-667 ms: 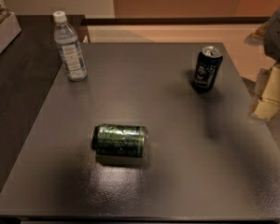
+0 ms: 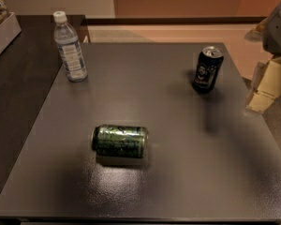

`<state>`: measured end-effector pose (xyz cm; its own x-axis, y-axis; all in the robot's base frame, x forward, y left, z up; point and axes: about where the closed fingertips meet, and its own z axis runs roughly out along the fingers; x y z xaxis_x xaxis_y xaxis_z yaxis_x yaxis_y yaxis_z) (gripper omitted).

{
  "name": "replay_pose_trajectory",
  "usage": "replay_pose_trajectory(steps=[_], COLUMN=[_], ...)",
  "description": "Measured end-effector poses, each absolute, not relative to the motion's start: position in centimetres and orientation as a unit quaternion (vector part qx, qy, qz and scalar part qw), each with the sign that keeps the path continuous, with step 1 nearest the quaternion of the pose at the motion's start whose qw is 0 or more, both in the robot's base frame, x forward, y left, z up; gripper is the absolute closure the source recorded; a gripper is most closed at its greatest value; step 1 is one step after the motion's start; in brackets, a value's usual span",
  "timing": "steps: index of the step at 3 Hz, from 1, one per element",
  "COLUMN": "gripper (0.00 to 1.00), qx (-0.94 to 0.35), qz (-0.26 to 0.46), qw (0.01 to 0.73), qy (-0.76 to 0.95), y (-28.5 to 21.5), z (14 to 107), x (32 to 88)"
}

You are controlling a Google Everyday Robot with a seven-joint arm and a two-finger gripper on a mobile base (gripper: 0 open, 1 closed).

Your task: Move pepsi can near green can

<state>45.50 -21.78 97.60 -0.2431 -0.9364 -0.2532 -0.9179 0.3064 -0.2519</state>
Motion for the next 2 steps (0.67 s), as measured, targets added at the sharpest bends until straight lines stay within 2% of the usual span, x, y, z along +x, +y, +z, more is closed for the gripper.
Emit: replay_pose_trajectory(steps=[2], gripper=[0.0], qx=[-0.534], qz=[0.019], qw=[0.245], qy=[0.809], y=[-21.9], z=[97.2], x=[51.3])
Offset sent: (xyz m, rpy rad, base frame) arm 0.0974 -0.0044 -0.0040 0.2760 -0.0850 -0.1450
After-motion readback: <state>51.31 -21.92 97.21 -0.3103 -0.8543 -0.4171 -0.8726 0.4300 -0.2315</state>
